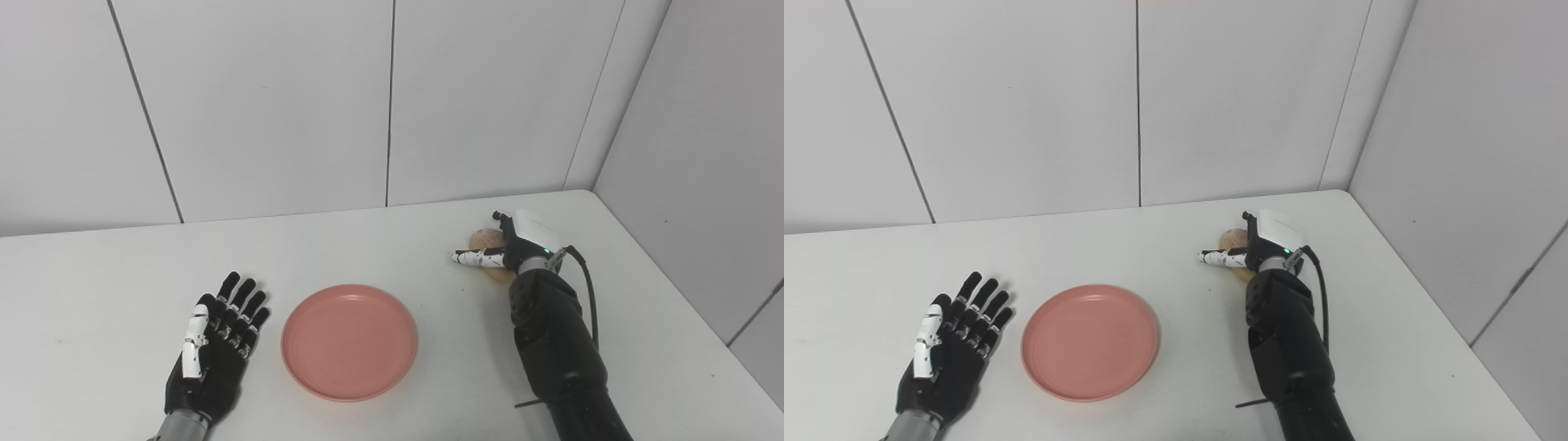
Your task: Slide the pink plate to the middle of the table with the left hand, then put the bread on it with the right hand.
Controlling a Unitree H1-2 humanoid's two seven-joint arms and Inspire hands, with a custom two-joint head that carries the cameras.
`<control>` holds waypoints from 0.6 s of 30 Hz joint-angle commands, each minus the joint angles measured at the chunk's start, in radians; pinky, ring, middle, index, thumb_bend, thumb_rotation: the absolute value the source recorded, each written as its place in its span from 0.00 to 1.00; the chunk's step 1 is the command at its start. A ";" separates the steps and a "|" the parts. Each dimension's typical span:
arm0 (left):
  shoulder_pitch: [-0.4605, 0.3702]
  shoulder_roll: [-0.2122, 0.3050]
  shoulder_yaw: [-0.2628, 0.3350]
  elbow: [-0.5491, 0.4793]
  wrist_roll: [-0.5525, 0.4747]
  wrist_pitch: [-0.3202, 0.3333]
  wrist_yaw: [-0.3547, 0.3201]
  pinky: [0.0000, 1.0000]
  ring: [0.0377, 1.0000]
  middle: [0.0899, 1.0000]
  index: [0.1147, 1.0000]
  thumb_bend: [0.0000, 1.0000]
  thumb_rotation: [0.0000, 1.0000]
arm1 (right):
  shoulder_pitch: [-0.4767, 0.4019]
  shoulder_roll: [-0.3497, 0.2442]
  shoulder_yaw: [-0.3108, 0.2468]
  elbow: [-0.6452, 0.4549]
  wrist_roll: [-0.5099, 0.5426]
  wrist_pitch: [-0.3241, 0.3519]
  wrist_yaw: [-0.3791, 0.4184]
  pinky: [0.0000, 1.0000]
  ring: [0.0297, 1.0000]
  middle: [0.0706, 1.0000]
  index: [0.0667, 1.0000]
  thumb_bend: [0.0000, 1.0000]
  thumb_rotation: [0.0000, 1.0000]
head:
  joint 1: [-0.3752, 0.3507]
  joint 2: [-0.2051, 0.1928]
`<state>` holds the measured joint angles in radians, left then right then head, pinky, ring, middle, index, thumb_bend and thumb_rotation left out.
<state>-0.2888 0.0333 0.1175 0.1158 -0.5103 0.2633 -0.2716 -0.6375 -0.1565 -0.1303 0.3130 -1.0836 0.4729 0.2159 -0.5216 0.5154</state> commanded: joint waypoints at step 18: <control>0.029 0.012 -0.005 0.014 0.020 0.034 0.020 1.00 0.97 0.97 0.96 0.31 1.00 | -0.062 -0.027 -0.003 0.036 0.004 -0.003 -0.095 0.66 0.71 0.73 0.73 0.86 0.42 | 0.012 0.010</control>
<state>-0.2886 0.0360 0.1152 0.1153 -0.5090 0.2632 -0.2716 -0.6441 -0.1589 -0.1315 0.3732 -1.0647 0.4729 0.1446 -0.5108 0.5246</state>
